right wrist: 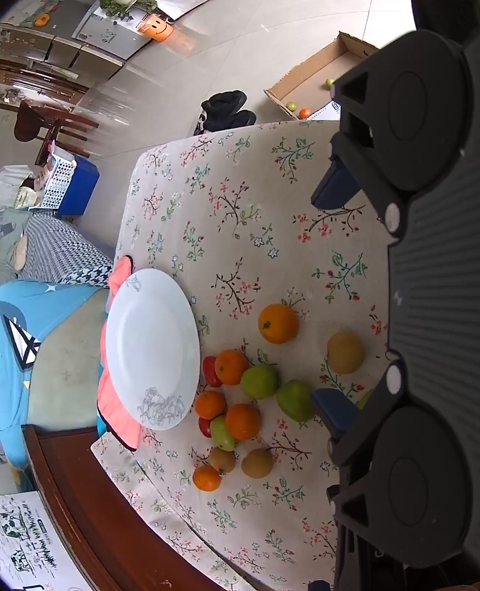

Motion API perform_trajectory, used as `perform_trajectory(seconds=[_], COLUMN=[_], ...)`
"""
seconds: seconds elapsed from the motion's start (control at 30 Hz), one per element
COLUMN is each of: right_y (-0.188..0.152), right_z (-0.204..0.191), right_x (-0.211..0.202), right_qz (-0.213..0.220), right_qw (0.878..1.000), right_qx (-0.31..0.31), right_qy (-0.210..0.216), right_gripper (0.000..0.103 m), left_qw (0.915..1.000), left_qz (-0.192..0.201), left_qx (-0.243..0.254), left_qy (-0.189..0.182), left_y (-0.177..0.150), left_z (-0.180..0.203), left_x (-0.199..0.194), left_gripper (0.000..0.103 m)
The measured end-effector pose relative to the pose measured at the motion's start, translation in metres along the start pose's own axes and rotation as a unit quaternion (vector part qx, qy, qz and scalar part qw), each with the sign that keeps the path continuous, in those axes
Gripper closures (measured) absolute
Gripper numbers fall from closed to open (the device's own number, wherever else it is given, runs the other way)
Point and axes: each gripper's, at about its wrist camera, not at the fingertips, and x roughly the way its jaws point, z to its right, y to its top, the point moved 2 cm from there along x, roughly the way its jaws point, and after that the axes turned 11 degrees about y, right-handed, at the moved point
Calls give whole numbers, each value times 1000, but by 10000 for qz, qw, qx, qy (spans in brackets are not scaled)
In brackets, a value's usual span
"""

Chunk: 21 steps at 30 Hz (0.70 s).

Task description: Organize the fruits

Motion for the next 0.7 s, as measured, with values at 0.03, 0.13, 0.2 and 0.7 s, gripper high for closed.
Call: perform_trajectory(seconds=[0.03,0.13,0.2,0.7], right_y=[0,0,0,-1], right_z=[0,0,0,-1], right_x=[0,1,1,2], right_qz=[3,-9,1,-22], right_qw=[10000,10000,10000,10000], right_qx=[3,4,-19,-27], right_qy=[6,19,4,-15], right_gripper=[1,1,1,1], left_qw=[10000,10000,10000,10000], left_qz=[-3,-8,-8,21], left_qx=[-6,-12,-6,35], left_qy=[-4,-11,-1,65], left_y=[0,0,0,-1], left_z=[0,-1,0,-2], left_x=[0,0,0,0], left_gripper=[0,0,0,0])
